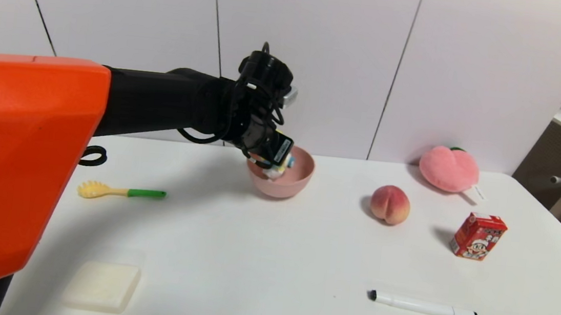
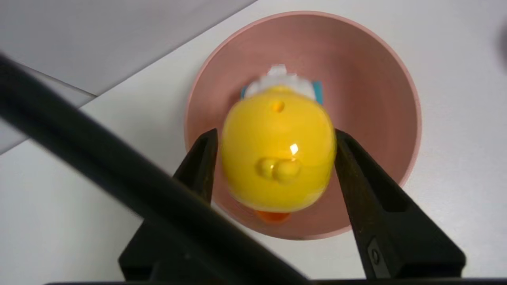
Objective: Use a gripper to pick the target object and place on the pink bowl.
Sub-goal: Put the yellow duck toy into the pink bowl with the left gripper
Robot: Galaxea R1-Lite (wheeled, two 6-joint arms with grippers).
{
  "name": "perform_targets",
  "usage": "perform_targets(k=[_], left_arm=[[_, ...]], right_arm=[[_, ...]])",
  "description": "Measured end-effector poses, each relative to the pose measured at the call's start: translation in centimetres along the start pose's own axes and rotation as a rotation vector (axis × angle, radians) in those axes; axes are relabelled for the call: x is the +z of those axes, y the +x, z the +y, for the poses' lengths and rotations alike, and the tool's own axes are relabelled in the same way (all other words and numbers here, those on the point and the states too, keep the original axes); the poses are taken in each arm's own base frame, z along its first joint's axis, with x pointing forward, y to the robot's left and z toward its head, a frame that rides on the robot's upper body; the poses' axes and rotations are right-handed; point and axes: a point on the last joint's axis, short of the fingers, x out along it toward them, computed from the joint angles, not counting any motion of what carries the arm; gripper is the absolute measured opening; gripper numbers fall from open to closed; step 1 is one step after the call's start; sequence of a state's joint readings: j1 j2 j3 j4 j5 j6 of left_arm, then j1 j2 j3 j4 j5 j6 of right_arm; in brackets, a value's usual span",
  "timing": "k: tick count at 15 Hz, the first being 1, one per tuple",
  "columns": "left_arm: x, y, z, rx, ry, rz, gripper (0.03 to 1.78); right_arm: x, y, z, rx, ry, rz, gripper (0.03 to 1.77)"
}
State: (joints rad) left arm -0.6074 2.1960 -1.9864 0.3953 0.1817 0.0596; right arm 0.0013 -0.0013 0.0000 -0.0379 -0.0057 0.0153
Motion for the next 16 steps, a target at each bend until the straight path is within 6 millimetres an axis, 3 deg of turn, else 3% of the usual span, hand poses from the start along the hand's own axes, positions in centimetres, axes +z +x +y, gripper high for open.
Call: perform_targets(k=[4,9,12,16], left_arm=[[0.0,0.0,-0.1,-0.03,0.003,0.002,1.31],[0.4,-1.6,0.2,-0.031,0.011,-0.001,1.49],[1.0,-5.9,1.1,-0.03,0.027,0.023,1.56],[-0.1,-15.5,2.8,-0.027,0.035,0.061,1.62]], right_arm=[[0.0,0.0,0.0,0.0,0.0,0.0,1.71],[0.0,0.0,0.0,0.0,0.0,0.0,1.71],[0.0,0.0,0.0,0.0,0.0,0.0,1.71],[0.0,0.0,0.0,0.0,0.0,0.0,1.71]])
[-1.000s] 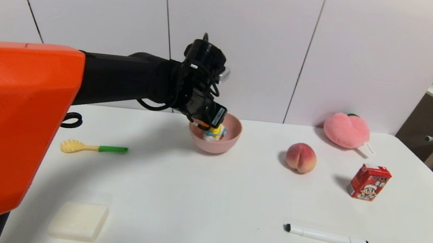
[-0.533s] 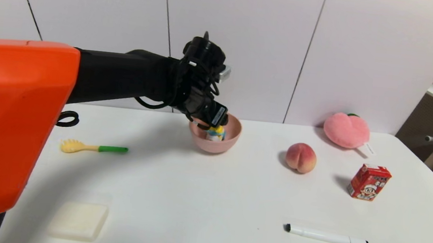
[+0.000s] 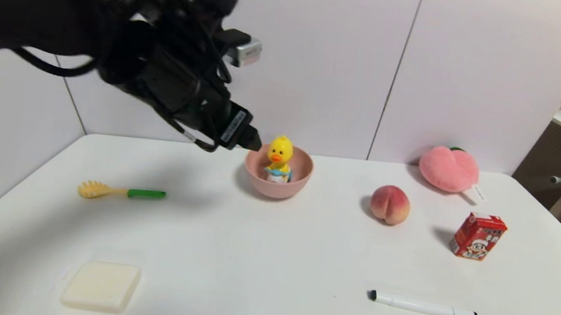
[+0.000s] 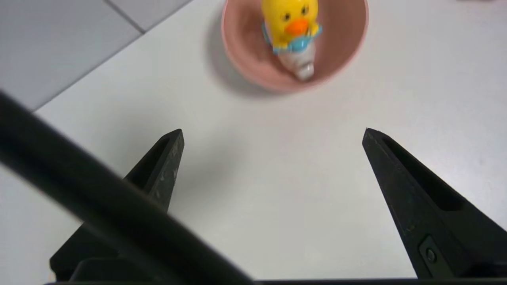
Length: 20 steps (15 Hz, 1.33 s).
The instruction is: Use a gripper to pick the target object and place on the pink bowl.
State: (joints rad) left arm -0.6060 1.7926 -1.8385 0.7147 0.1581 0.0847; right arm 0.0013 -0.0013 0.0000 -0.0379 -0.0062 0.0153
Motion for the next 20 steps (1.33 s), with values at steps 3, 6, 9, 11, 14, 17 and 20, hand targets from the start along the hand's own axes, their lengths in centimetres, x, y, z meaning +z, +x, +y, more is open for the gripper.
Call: perform_targets(k=[3,6,9,11,14,17,20], left_arm=[[-4.5,-7.0,1.1,0.014,-0.015,-0.001,1.65],[-11.9,-11.9,1.8,0.049,-0.048,-0.031,1.67],[-19.7,-13.7,1.6,0.111,-0.101,-0.139,1.67],[-23.7,-14.2,1.3,0.152,-0.136,-0.262,1.68],[-28.4,-15.2,0.4,0.209,-0.169,-0.478,1.69],[-32.0,-14.7,-0.8,0.232,-0.169,-0.553,1.69],[-33.2,-14.3,-1.2,0.282,-0.174,-0.591,1.69]], right_arm=[[0.0,0.0,0.0,0.0,0.0,0.0,1.71],[0.0,0.0,0.0,0.0,0.0,0.0,1.71],[0.0,0.0,0.0,0.0,0.0,0.0,1.71],[0.0,0.0,0.0,0.0,0.0,0.0,1.71],[0.0,0.0,0.0,0.0,0.0,0.0,1.71],[0.0,0.0,0.0,0.0,0.0,0.0,1.71],[0.0,0.0,0.0,0.0,0.0,0.0,1.71]])
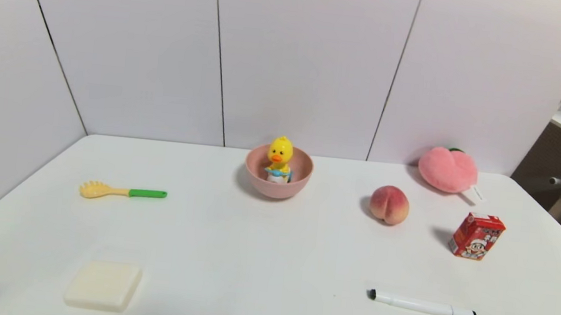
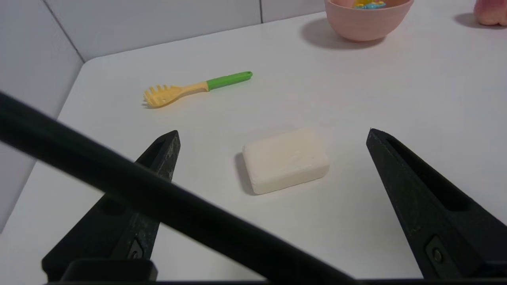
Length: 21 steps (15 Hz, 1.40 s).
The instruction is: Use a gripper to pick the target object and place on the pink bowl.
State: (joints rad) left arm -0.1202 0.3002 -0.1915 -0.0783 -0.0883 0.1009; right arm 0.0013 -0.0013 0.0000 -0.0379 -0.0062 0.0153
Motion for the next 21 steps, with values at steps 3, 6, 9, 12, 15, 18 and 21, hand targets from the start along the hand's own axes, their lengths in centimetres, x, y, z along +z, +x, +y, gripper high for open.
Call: perform_targets(k=[3,6,9,12,15,18,21], left_arm=[[-0.9,0.0,-0.1,0.028,-0.004,0.009,1.69],[-2.4,0.1,-0.2,0.065,-0.009,-0.009,1.69],[-4.3,-0.4,-0.5,0.096,-0.017,-0.011,1.69],[-5.7,-1.3,-0.8,0.151,-0.026,-0.011,1.69],[-6.5,-1.7,-0.9,0.175,-0.075,-0.006,1.69],[-6.6,-1.8,-0.9,0.194,-0.106,-0.024,1.69],[-6.6,-1.8,-0.9,0.196,-0.127,-0.025,1.69]], right_arm=[[0.0,0.0,0.0,0.0,0.0,0.0,1.71],[0.0,0.0,0.0,0.0,0.0,0.0,1.71],[0.0,0.0,0.0,0.0,0.0,0.0,1.71],[0.0,0.0,0.0,0.0,-0.001,0.0,1.71],[0.0,0.0,0.0,0.0,0.0,0.0,1.71],[0.0,0.0,0.0,0.0,0.0,0.0,1.71],[0.0,0.0,0.0,0.0,0.0,0.0,1.71]])
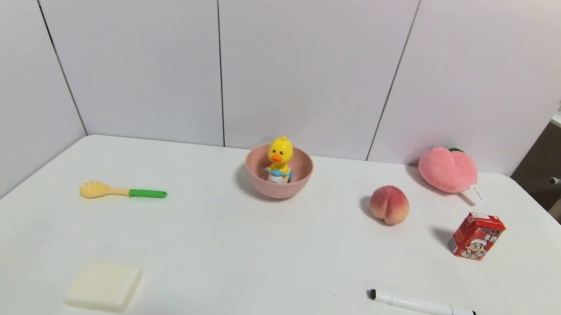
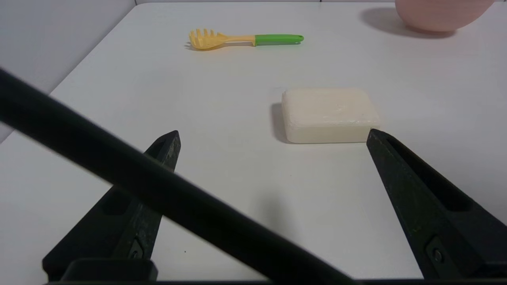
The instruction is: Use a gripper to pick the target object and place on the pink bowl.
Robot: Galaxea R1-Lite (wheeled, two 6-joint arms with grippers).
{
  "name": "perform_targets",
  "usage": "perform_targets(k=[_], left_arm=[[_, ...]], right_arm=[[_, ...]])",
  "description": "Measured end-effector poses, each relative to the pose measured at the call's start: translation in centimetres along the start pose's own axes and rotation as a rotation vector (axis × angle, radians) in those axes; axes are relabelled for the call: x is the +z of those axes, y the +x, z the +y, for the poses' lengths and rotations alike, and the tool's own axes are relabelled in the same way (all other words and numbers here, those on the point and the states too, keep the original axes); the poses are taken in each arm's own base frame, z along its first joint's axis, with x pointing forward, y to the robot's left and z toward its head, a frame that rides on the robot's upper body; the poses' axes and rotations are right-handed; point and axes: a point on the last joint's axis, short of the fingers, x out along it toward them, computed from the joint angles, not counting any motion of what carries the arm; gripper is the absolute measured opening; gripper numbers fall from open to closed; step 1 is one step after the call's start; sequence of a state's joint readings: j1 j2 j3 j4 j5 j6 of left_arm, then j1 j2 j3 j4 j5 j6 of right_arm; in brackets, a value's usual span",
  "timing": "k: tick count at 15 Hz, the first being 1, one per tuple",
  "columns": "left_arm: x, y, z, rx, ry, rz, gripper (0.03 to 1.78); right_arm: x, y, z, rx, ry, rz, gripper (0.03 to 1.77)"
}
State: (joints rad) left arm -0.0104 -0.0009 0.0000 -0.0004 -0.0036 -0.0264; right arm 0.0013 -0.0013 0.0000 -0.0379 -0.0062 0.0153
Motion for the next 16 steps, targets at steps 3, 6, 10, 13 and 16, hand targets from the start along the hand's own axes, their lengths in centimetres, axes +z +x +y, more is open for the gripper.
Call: perform_targets(k=[3,6,10,13,16], left_arm=[[-0.01,-0.01,0.0,0.0,-0.005,-0.001,1.69],[-0.01,-0.01,0.0,0.0,-0.005,-0.001,1.69],[-0.01,-0.01,0.0,0.0,-0.005,-0.001,1.69],[-0.01,-0.01,0.0,0.0,-0.005,-0.001,1.69],[0.01,-0.01,0.0,0.0,-0.005,-0.001,1.69]], right_arm=[[0.0,0.0,0.0,0.0,0.0,0.0,1.71],[0.0,0.0,0.0,0.0,0.0,0.0,1.71],[0.0,0.0,0.0,0.0,-0.003,0.0,1.71],[-0.01,0.0,0.0,-0.002,0.004,0.001,1.71],[-0.06,0.0,0.0,-0.001,0.001,0.007,1.71]])
